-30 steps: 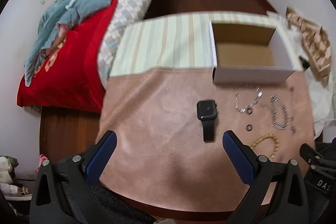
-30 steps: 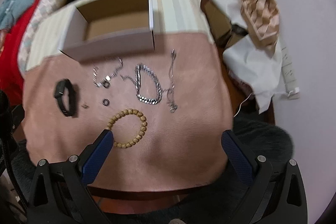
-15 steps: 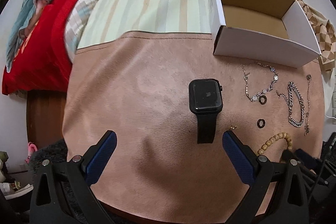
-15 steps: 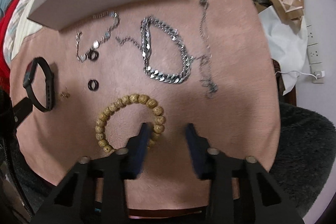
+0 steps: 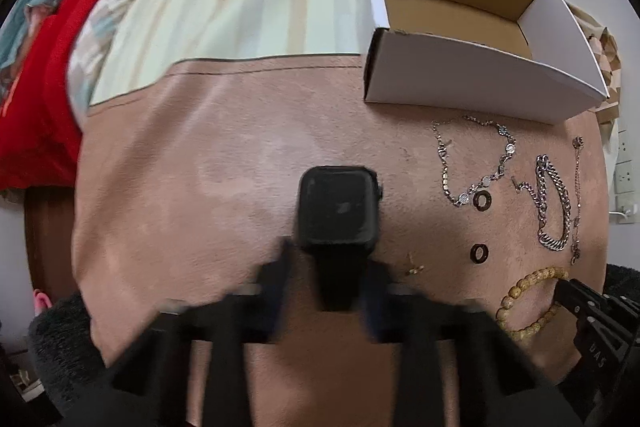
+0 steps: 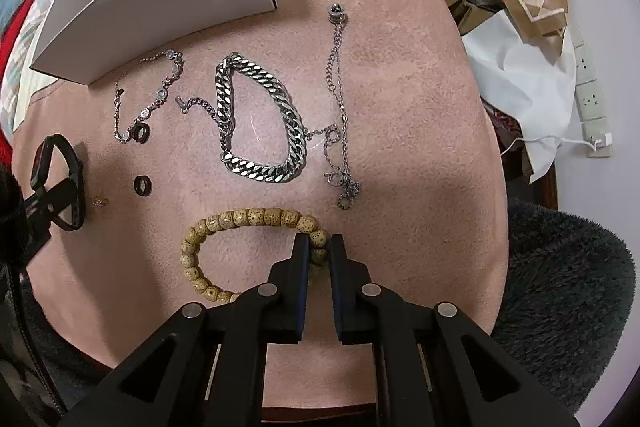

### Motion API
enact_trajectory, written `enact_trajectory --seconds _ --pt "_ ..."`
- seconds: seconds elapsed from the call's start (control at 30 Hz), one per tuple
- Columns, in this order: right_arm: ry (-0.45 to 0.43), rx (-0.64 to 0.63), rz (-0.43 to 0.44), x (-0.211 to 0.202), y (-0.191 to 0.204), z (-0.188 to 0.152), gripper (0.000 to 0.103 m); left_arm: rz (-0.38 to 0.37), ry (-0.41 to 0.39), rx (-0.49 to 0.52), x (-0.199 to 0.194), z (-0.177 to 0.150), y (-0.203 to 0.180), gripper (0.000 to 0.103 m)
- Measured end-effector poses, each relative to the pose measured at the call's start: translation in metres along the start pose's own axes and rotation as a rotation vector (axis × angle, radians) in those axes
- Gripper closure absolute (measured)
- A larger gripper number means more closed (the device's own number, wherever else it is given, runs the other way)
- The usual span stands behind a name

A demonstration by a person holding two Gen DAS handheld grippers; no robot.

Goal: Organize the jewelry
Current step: 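Grasp the black smartwatch with the left tool while the right tool grasps the wooden bead bracelet, then carry the watch and bead bracelet into the white box and release both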

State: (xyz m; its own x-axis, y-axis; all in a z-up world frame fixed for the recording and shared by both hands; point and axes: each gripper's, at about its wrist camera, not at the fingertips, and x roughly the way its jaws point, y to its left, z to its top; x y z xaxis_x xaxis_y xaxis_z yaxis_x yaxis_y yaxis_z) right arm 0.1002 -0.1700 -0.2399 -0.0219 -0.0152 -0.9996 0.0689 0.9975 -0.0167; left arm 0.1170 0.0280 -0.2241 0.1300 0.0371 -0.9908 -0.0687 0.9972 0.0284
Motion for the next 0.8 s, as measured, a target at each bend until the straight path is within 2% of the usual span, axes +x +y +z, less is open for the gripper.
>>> enact_trajectory --seconds 0.13,0.3,0.5,0.67,0.8 --pt "-0.024 -0.013 -0.006 -0.003 0.003 -0.004 0.093 -0.002 -0.053 0.014 -0.011 0.000 -0.001 0.089" --pt "-0.063 0.004 0.067 -0.019 -0.002 -0.004 0.094 -0.013 -0.099 0.036 -0.035 -0.004 -0.002 0.089" --pt "-0.159 -0.020 0.174 -0.077 0.003 0.003 0.094 -0.068 -0.160 0.032 -0.075 -0.003 0.000 0.089" --pt "-0.259 -0.063 0.226 -0.132 0.011 0.017 0.094 -0.123 -0.226 0.017 -0.113 0.015 0.011 0.089" --pt "-0.339 -0.098 0.255 -0.174 0.017 0.039 0.094 -0.163 -0.275 0.024 -0.138 0.041 0.011 0.089"
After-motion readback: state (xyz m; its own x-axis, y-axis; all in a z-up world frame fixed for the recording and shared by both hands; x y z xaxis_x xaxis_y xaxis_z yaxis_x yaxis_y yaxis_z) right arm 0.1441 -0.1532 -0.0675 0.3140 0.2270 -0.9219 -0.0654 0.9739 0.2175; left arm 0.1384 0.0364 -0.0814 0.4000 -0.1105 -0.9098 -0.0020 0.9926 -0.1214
